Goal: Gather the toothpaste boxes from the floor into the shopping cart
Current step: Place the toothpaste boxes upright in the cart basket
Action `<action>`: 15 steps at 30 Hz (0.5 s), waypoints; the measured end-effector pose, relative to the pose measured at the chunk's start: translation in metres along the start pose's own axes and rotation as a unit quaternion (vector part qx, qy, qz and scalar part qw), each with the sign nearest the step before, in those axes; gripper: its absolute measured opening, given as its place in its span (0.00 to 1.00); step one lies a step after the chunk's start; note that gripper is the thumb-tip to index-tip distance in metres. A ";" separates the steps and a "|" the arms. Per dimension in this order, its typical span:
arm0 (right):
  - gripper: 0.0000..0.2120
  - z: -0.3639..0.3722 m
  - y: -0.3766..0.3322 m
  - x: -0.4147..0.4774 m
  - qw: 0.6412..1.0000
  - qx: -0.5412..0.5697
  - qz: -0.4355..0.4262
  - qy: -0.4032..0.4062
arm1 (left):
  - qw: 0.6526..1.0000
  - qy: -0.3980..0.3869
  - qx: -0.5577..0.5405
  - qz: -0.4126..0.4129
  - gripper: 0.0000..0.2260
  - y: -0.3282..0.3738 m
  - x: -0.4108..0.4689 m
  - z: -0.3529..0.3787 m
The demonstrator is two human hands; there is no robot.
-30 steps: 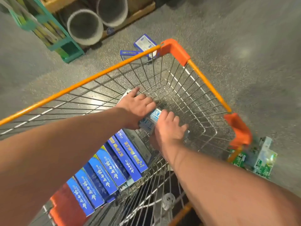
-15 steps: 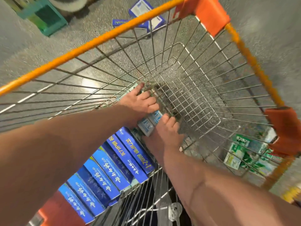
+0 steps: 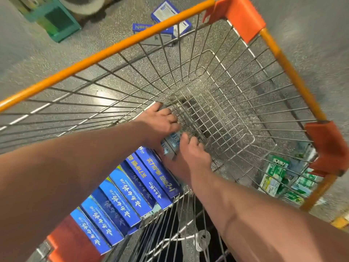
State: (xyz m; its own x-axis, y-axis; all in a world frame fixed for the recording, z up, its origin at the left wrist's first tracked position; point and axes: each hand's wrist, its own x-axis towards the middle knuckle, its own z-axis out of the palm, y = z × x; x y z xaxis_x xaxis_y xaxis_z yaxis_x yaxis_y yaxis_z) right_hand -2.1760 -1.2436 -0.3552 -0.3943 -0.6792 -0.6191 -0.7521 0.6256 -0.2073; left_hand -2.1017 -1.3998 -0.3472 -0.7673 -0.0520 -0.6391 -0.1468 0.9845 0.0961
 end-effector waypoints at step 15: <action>0.20 -0.058 0.025 -0.047 0.995 -0.087 0.005 -0.053 | 0.997 -0.056 -0.005 -0.058 0.51 0.031 -0.045 -0.044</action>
State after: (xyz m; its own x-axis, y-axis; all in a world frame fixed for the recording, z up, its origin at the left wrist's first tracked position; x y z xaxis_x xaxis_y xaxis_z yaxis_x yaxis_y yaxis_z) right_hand -2.2063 -1.2179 -0.2872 -0.3509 -0.6240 -0.6982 -0.8320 0.5499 -0.0733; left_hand -2.0997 -1.3746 -0.2820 -0.6703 -0.1466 -0.7275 -0.2377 0.9711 0.0234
